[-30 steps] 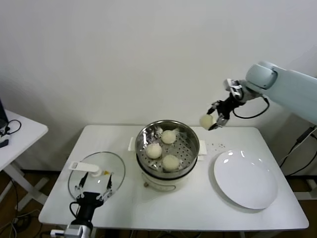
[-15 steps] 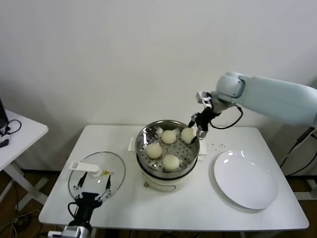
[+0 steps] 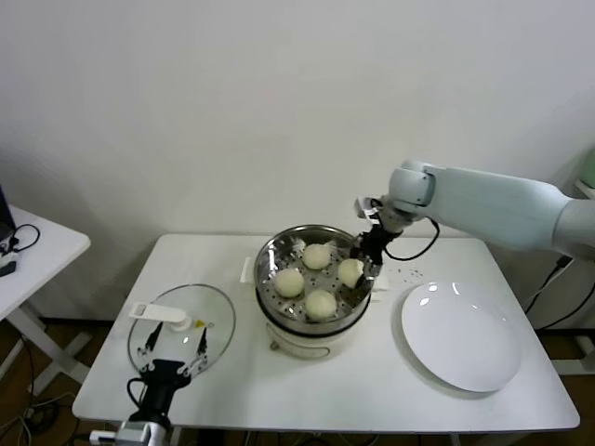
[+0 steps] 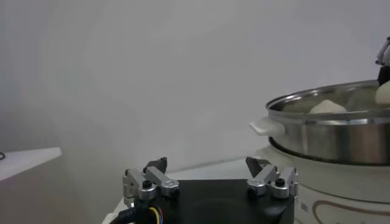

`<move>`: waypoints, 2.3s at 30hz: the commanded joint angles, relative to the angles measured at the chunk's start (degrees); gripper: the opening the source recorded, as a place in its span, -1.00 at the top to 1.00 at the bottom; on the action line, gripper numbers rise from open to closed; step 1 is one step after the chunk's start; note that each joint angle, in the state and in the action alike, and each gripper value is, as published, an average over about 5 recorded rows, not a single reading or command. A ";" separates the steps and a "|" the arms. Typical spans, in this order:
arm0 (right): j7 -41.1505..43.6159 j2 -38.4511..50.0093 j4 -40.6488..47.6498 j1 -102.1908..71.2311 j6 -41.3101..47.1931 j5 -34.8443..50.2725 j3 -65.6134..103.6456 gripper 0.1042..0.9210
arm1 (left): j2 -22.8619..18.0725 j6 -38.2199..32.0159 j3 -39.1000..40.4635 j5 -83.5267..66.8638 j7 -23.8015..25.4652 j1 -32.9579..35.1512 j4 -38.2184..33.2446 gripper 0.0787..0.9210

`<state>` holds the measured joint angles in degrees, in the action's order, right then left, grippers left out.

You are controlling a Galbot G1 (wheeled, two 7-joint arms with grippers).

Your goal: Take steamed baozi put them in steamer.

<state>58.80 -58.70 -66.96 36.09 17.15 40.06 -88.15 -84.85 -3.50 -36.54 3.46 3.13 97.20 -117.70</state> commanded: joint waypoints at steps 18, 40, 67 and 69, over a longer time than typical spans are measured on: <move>-0.69 -4.02 4.83 -2.87 -0.32 -2.38 -0.34 -0.49 | 0.30 -0.09 -0.01 -0.57 0.08 -0.52 0.47 -0.77; 3.57 0.63 -0.69 3.56 -1.64 3.99 1.48 -0.76 | 0.46 -0.06 0.10 -1.12 0.09 -0.39 0.33 -0.77; -7.25 41.26 -22.19 -14.30 -6.34 -4.92 28.82 -0.76 | -0.76 1.20 0.45 0.30 -0.15 -1.68 -0.67 -0.77; -11.86 43.75 -23.22 -23.79 -7.55 -6.76 37.24 -0.76 | -0.89 1.11 0.61 0.19 -0.14 -1.63 -0.67 -0.77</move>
<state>57.97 -32.70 -82.36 38.13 11.87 39.72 -76.61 -85.36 -2.30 -36.14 3.54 2.98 95.55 -118.26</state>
